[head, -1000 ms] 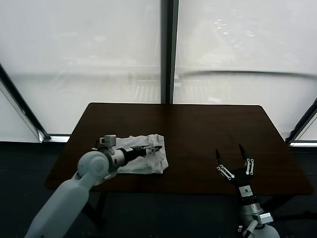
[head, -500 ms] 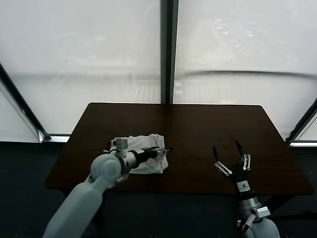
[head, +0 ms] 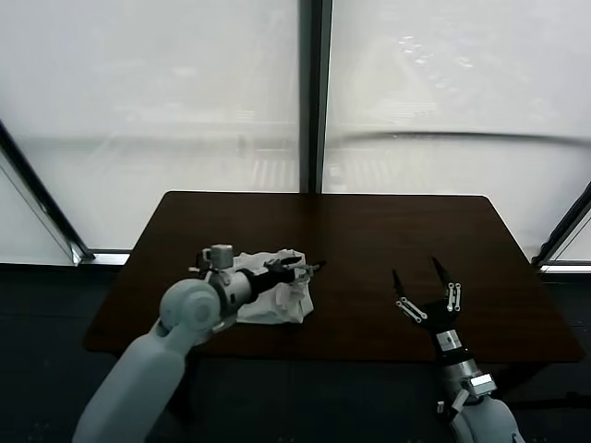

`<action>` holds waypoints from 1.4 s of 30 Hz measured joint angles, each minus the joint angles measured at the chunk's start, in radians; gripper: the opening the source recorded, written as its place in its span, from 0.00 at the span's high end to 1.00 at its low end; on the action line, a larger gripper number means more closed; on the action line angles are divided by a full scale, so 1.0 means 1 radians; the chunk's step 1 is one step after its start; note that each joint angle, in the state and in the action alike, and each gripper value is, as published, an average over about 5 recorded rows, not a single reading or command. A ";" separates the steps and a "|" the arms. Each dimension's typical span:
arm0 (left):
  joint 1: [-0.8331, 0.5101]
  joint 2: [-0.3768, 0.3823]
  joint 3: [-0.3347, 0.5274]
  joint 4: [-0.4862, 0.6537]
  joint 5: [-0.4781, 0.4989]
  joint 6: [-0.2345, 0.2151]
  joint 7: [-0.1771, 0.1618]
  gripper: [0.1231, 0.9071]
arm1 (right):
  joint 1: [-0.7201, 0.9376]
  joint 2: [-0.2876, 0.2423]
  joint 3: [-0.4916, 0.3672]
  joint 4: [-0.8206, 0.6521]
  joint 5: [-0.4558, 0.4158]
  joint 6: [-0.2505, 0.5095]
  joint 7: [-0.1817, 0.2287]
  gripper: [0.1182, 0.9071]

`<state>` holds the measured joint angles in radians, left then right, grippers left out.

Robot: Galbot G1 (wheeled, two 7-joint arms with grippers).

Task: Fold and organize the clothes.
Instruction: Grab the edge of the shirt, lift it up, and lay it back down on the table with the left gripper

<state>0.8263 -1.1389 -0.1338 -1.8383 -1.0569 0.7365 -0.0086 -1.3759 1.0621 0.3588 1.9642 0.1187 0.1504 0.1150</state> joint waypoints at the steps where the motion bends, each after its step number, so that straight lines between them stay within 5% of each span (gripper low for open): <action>1: -0.005 0.016 -0.009 -0.015 0.009 0.000 0.016 0.00 | 0.015 -0.007 -0.026 0.016 -0.007 -0.049 0.011 0.00; 7: -0.040 0.119 -0.083 -0.042 0.056 -0.031 0.065 0.00 | 0.128 -0.034 -0.190 0.048 -0.033 -0.260 0.018 0.00; 15: -0.029 0.196 -0.154 -0.017 0.114 -0.093 0.061 0.00 | 0.363 -0.057 -0.428 0.004 0.047 -0.439 0.008 0.00; 24: -0.002 0.211 -0.177 -0.017 0.133 -0.102 0.037 0.00 | 0.607 -0.006 -0.647 -0.090 0.052 -0.616 0.051 0.00; 33: 0.007 0.224 -0.206 -0.006 0.133 -0.107 0.036 0.00 | 0.735 0.056 -0.774 -0.177 -0.034 -0.700 0.000 0.00; 42: 0.023 0.224 -0.214 -0.005 0.135 -0.109 0.036 0.00 | 0.740 0.051 -0.785 -0.197 -0.104 -0.731 -0.020 0.00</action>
<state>0.8488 -0.9151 -0.3481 -1.8430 -0.9215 0.6275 0.0274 -0.6358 1.1134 -0.4260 1.7676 0.0143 -0.5804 0.0951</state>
